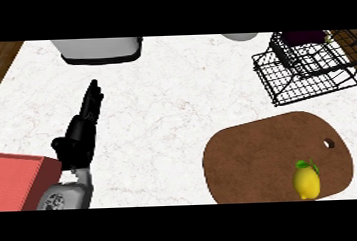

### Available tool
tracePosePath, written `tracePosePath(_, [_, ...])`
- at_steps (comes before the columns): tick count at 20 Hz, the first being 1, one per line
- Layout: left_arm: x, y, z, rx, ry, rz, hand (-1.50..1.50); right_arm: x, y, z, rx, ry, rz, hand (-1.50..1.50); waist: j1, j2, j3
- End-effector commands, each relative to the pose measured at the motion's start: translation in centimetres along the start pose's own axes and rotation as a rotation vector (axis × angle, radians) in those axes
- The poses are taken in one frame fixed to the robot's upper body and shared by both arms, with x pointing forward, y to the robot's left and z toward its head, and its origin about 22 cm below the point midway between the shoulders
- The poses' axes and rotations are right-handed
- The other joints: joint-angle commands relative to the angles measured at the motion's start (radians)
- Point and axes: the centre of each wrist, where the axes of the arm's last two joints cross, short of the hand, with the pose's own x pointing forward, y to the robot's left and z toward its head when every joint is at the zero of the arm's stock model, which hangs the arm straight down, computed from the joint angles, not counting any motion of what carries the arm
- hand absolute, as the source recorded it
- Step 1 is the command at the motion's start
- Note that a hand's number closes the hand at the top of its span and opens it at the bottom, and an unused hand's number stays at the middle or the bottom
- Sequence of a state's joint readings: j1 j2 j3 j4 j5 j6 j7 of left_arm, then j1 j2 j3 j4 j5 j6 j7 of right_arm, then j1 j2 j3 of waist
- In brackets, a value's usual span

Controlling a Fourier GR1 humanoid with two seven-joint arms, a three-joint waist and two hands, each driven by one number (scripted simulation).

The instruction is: Pick the eggplant from the cutting board and place it in the tiered basket

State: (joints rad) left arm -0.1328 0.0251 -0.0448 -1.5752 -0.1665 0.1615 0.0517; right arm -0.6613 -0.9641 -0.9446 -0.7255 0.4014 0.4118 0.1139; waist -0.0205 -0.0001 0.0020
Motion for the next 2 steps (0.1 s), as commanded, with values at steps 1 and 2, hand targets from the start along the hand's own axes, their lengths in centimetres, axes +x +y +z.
tracePosePath(1, [0.0,0.7,1.0,-0.011,0.0,0.009,0.0,-4.3,-6.1,2.6,-0.022,-0.015,-0.057,-1.5,0.011,0.002,0.002])
tracePosePath(2, [-0.8,-0.3,0.3,-0.013,-0.001,-0.002,0.0,-4.9,-7.0,3.2,0.011,-0.018,-0.051,-1.5,0.003,0.003,0.001])
